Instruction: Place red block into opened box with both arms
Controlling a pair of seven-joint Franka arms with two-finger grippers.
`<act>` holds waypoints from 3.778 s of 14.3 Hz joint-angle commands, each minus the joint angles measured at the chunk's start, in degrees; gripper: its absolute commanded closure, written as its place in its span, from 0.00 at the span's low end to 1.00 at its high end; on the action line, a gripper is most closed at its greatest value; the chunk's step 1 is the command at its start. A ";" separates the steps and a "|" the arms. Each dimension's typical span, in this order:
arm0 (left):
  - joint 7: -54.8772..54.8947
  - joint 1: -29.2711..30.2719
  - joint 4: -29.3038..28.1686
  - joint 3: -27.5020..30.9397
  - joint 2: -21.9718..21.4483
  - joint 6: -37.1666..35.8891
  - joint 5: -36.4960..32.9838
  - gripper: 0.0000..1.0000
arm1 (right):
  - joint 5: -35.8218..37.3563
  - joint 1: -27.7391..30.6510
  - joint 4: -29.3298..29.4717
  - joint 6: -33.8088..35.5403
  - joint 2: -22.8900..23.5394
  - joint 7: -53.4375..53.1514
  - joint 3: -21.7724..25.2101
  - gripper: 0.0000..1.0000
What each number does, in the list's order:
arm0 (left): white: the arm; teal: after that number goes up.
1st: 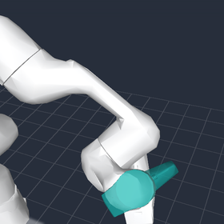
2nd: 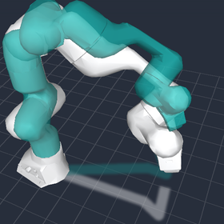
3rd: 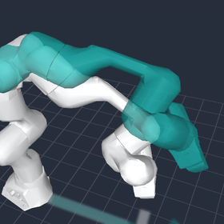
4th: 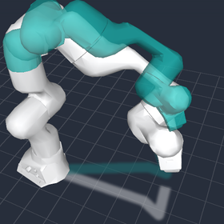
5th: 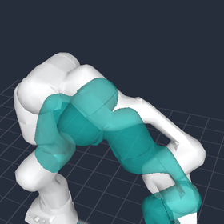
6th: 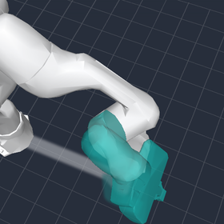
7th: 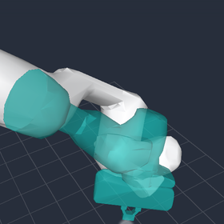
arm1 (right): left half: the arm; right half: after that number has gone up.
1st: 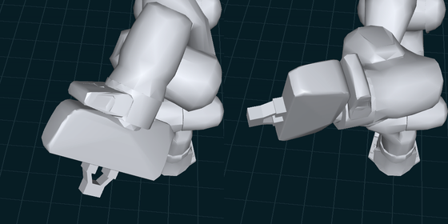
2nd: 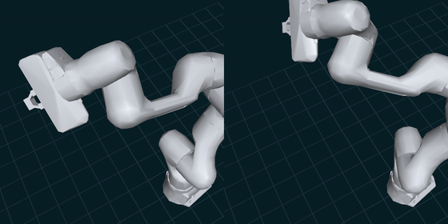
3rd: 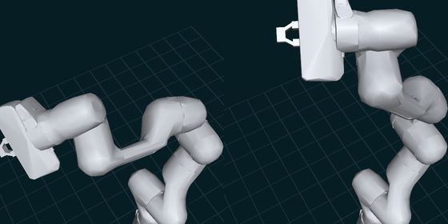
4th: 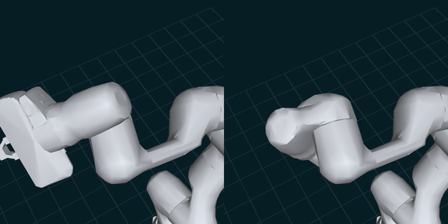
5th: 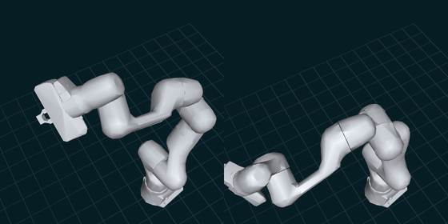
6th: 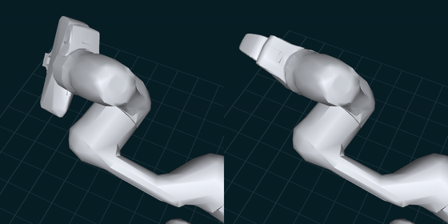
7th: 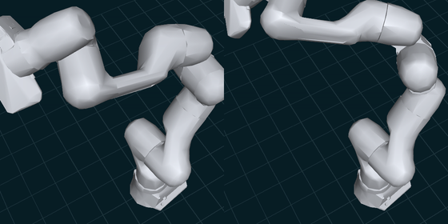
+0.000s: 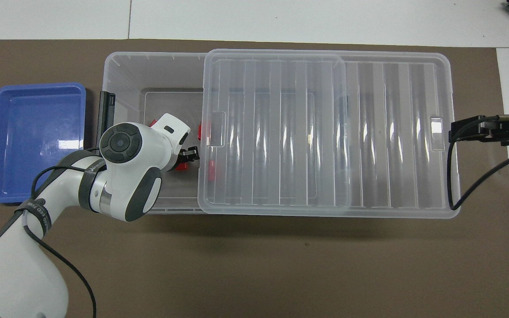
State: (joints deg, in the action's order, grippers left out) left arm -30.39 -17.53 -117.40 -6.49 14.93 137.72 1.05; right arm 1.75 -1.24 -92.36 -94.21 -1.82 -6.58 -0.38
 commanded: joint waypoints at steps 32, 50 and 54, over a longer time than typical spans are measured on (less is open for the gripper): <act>16.68 24.19 27.66 0.52 -17.65 -47.10 -0.44 0.00 | 0.27 6.08 -6.17 -21.02 12.98 7.90 -2.16 1.00; 16.33 20.95 25.38 0.33 -18.62 -47.64 -0.26 0.00 | -0.61 -4.03 -7.84 -17.76 11.40 -0.98 -7.88 1.00; 16.24 20.95 25.47 0.51 -18.62 -47.72 -0.26 0.00 | -0.52 -4.56 -7.84 -17.76 11.31 -1.42 -7.97 1.00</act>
State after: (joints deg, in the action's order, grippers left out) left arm -14.12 3.37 -91.40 -6.14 -3.10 90.62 1.05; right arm 2.09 -5.96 -98.33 -112.17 11.20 -6.63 -7.95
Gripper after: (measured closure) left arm 0.000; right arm 0.991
